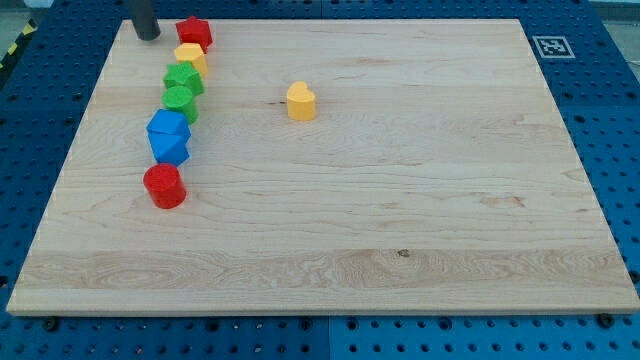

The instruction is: Place the yellow hexagon at the top right of the heart

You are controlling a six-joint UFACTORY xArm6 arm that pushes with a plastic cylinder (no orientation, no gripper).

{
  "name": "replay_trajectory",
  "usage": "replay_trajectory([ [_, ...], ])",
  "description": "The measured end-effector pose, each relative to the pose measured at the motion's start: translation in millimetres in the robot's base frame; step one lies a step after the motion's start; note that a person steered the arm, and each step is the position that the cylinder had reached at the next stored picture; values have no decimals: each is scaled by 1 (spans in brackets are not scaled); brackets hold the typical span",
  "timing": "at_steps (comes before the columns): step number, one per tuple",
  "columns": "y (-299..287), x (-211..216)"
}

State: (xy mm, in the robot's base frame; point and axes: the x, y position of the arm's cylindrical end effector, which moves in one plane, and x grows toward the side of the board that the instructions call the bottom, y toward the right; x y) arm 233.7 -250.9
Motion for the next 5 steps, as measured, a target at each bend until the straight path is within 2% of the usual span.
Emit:
replay_trajectory([
  [1, 1, 25],
  [3, 31, 29],
  [4, 37, 53],
  [5, 42, 58],
])
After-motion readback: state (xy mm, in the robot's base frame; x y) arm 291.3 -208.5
